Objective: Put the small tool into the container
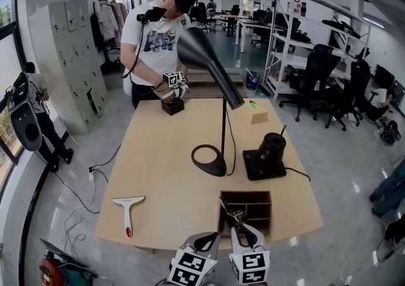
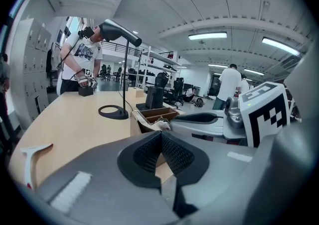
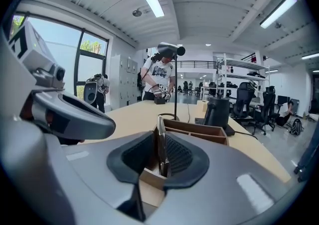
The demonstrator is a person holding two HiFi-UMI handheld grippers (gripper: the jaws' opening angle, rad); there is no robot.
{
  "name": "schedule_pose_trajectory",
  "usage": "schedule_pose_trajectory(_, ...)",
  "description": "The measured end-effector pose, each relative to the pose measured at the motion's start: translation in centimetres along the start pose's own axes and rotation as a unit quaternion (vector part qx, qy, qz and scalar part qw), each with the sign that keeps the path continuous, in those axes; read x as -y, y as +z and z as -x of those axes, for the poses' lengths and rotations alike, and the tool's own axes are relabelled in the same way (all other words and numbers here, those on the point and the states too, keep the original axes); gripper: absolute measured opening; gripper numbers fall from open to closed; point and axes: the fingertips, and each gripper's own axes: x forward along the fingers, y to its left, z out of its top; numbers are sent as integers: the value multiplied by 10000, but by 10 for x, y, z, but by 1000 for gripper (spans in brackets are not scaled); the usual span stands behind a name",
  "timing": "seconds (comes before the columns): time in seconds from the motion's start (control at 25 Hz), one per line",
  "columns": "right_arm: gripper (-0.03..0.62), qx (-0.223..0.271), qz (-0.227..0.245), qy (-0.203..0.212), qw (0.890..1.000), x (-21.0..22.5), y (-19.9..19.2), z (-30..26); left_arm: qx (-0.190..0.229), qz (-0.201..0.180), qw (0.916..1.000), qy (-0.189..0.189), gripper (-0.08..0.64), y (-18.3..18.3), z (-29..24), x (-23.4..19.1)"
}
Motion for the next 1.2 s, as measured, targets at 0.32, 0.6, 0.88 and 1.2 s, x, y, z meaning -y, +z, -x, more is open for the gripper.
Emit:
schedule_pose_trajectory(0.32, 5, 120, -204, 169, 9996, -13, 15, 46, 201, -19, 9997, 100, 12, 2, 21, 29)
schedule_pose_trajectory(0.6, 5, 258, -260, 343, 9987, -31, 25, 66, 366, -57, 9991, 194, 12, 3, 36, 34)
schedule_pose_trajectory(0.88, 3, 301, -260, 341, 9986, -49, 37, 61, 437, -132, 9989, 123, 12, 8, 43, 19)
schedule_pose_trajectory(1.2, 4, 318, -412, 184, 9985, -66, 51, 50, 571, -181, 9982, -45, 12, 23, 52, -3)
